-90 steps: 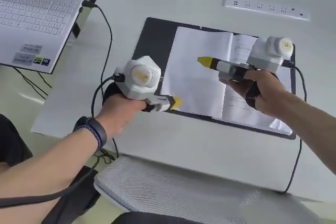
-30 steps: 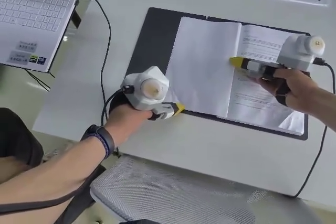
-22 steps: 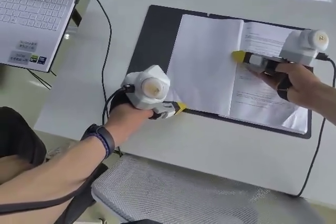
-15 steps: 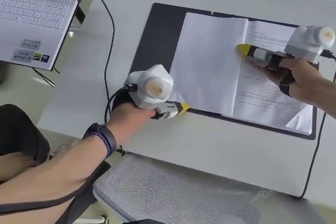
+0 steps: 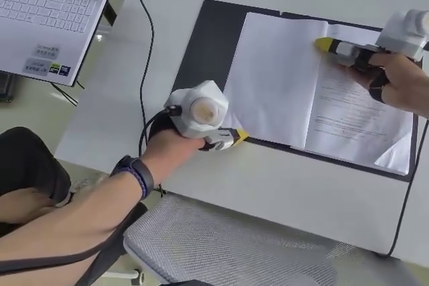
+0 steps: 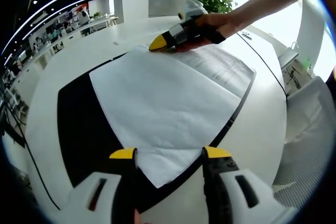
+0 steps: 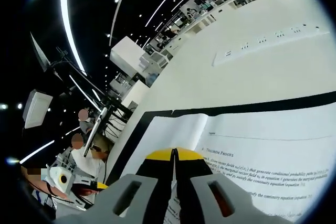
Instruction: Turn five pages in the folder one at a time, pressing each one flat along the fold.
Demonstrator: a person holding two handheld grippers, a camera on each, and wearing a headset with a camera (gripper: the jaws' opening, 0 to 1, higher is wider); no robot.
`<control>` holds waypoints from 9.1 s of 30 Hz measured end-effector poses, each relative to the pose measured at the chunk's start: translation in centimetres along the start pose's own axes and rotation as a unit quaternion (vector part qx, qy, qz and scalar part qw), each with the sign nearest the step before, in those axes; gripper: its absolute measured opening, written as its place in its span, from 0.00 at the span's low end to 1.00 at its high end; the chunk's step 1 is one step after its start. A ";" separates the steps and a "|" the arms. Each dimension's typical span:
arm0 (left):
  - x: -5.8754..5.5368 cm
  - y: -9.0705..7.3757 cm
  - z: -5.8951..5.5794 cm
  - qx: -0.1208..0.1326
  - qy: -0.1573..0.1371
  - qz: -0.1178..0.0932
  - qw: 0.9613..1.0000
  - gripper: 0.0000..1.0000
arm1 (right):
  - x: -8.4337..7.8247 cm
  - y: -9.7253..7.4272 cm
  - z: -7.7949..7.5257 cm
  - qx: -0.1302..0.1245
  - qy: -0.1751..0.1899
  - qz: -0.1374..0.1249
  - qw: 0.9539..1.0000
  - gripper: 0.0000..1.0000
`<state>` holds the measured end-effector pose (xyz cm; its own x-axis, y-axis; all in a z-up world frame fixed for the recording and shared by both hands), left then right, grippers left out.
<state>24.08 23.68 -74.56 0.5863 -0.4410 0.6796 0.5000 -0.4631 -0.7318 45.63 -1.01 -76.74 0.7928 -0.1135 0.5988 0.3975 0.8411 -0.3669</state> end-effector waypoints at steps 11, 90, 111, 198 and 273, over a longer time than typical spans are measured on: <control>0.0 0.0 0.3 -0.003 -0.007 0.000 1.000 0.47 | 2.8 1.5 -1.9 -0.023 0.020 -0.016 0.999 0.00; 0.0 0.0 0.1 -0.010 -0.008 0.001 1.000 0.50 | -13.3 -5.9 9.0 0.098 0.011 0.080 0.992 0.00; 0.0 0.2 0.1 -0.011 -0.006 0.002 1.000 0.52 | -15.9 -7.5 11.3 0.105 0.015 0.100 0.989 0.00; 3.1 -10.6 -2.4 0.009 -0.014 -0.077 0.997 0.72 | -13.3 -26.6 12.9 -0.122 -0.235 0.071 0.962 0.67; 17.0 5.2 -13.2 -0.142 0.095 -0.078 0.982 0.70 | -15.3 -31.1 12.0 -0.160 -0.181 0.018 0.970 0.67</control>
<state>28.26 3.66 -66.15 0.3736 -0.4700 0.7997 0.3603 -0.7209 -0.5920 15.55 -19.11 -65.91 0.6186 0.1548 0.7703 0.5406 0.6275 -0.5603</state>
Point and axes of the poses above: the centre of the closed fingertips' face, and the gripper's own axes: y roughly forward along the fingers, z roughly to its left, x roughly out of its top, the point moved 10 cm from there along -y, roughly backward along the fingers, and after that the axes turned 1 degree about x, right-handed, at the moved point
